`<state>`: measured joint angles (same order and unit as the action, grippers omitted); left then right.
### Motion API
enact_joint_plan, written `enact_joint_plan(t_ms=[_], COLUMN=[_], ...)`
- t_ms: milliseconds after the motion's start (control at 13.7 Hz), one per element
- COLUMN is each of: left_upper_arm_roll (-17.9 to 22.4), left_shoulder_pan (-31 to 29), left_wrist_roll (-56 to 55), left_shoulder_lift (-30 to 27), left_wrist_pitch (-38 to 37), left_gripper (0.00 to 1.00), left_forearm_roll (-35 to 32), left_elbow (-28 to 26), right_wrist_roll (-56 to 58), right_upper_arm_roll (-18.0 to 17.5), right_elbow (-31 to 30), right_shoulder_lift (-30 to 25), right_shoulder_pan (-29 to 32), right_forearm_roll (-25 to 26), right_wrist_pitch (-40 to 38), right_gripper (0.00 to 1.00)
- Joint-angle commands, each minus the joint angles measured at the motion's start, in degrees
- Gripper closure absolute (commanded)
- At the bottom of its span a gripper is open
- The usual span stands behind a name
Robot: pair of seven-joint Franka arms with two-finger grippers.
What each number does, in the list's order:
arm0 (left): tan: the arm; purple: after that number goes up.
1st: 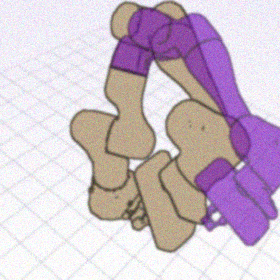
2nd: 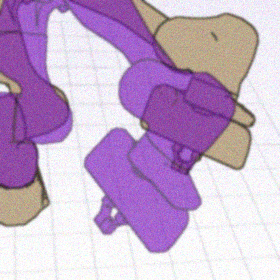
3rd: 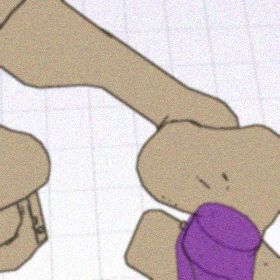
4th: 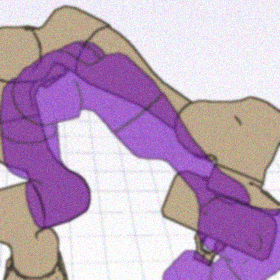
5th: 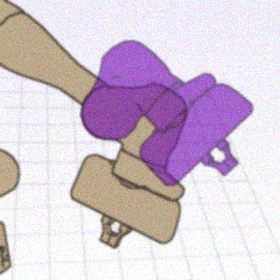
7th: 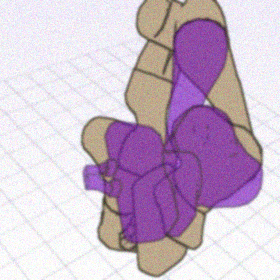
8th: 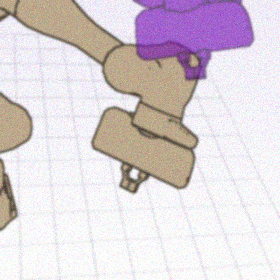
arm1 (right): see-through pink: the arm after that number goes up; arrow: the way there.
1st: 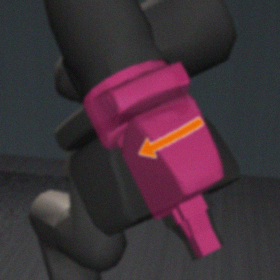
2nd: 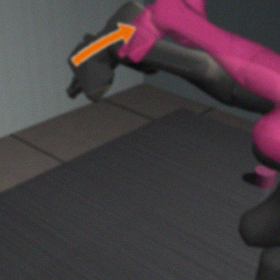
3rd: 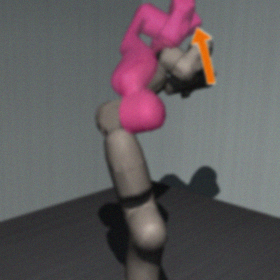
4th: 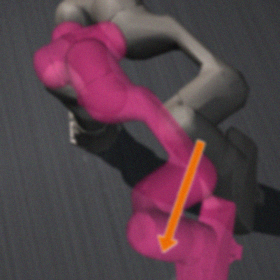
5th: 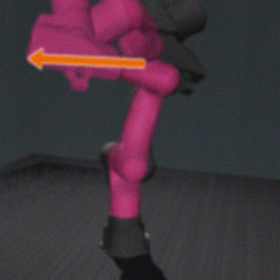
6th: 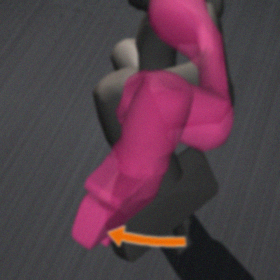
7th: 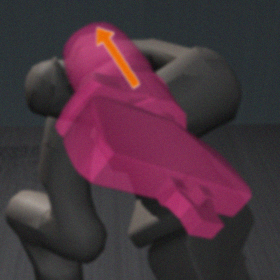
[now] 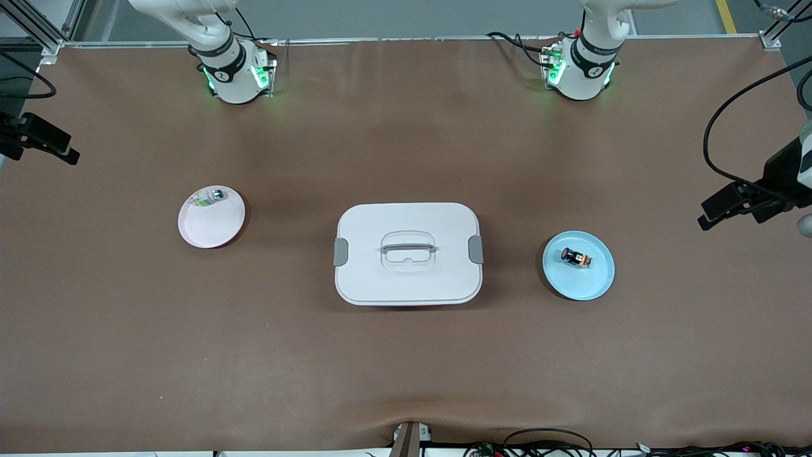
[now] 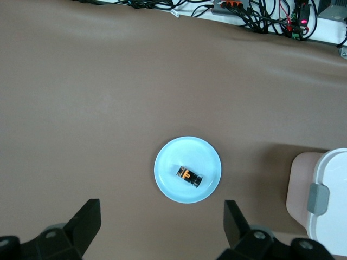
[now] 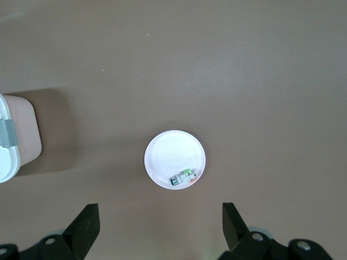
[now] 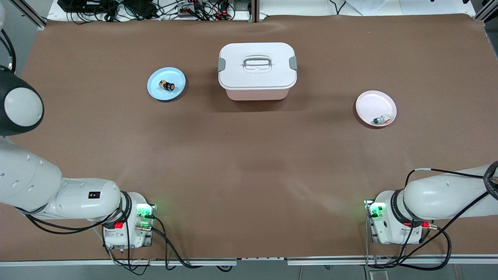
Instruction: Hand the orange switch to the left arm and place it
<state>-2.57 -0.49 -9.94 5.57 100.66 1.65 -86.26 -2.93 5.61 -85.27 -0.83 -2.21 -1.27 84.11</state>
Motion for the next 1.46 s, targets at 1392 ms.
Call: enact_joint_plan(t_ms=[1392], left_upper_arm_roll=[-1.56], left_shoulder_pan=[-0.04], left_wrist_roll=[6.86], left_shoulder_lift=[-3.55], left_wrist_pitch=[-0.81], left_gripper=[0.0], left_forearm_roll=[0.02], left_elbow=[-2.07], right_wrist_roll=[-0.68], right_upper_arm_roll=[-0.51], right_elbow=[0.81], right_shoulder_lift=[-0.05], right_shoulder_pan=[0.98], right_forearm_roll=[-0.39], right_wrist_pitch=[-1.32], right_gripper=[0.0])
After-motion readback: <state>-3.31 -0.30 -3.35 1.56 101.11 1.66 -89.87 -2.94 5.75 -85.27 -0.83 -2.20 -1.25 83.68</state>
